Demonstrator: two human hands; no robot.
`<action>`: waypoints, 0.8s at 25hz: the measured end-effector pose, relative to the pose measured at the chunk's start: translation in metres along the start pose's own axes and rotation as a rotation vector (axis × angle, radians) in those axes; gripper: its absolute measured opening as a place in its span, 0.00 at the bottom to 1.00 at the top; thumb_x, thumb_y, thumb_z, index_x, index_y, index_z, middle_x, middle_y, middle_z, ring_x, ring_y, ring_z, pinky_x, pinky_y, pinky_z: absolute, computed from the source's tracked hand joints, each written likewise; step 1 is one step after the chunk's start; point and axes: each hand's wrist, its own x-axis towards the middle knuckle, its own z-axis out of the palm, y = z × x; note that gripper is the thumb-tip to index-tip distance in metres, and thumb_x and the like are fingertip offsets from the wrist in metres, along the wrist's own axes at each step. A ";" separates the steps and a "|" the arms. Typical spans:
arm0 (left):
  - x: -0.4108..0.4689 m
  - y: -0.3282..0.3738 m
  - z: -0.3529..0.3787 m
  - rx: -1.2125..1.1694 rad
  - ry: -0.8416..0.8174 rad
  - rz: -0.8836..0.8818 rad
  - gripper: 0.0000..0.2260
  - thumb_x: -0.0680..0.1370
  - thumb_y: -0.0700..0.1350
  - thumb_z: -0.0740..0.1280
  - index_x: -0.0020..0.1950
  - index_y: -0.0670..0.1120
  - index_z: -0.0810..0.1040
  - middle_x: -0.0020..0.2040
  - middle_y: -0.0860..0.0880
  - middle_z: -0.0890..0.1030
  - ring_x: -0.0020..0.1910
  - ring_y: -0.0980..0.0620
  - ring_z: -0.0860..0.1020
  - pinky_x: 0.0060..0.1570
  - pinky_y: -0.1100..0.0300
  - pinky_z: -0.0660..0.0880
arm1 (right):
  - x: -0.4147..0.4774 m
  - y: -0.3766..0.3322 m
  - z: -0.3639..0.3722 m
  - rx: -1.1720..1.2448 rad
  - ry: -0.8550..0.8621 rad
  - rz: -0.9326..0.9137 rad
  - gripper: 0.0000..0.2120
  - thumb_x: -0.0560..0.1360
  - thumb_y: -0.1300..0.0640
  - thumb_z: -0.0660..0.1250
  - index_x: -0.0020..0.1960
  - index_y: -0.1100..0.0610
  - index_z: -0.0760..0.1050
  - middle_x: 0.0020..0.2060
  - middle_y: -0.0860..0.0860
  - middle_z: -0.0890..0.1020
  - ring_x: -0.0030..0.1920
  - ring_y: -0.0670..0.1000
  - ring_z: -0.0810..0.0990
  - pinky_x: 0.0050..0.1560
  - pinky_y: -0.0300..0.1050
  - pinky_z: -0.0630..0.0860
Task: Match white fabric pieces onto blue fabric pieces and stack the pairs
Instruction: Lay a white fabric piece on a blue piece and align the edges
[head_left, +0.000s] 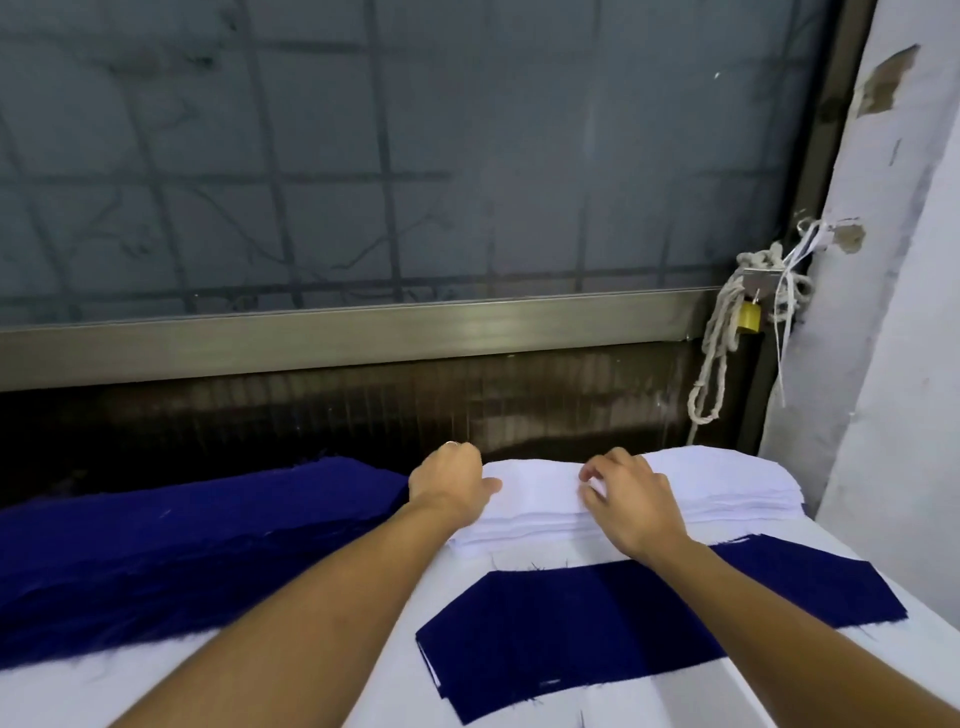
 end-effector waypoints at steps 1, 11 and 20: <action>0.003 0.000 0.001 -0.073 0.013 -0.027 0.14 0.79 0.53 0.71 0.58 0.44 0.81 0.56 0.47 0.82 0.53 0.46 0.80 0.50 0.52 0.79 | 0.001 0.002 0.004 -0.009 0.014 -0.001 0.10 0.81 0.46 0.62 0.60 0.45 0.76 0.60 0.45 0.76 0.60 0.46 0.73 0.62 0.45 0.70; 0.001 0.002 -0.009 -0.099 0.077 -0.025 0.14 0.80 0.55 0.69 0.44 0.44 0.81 0.43 0.47 0.83 0.43 0.46 0.81 0.42 0.53 0.77 | -0.002 0.000 0.007 -0.045 0.036 -0.006 0.10 0.82 0.47 0.62 0.61 0.46 0.75 0.61 0.45 0.75 0.61 0.47 0.73 0.63 0.44 0.71; -0.003 0.005 -0.010 -0.017 0.264 0.086 0.09 0.81 0.52 0.68 0.45 0.48 0.77 0.42 0.51 0.80 0.43 0.49 0.79 0.42 0.53 0.76 | -0.005 -0.001 0.003 -0.064 0.001 -0.027 0.11 0.82 0.48 0.62 0.63 0.47 0.74 0.61 0.45 0.76 0.60 0.47 0.74 0.64 0.44 0.73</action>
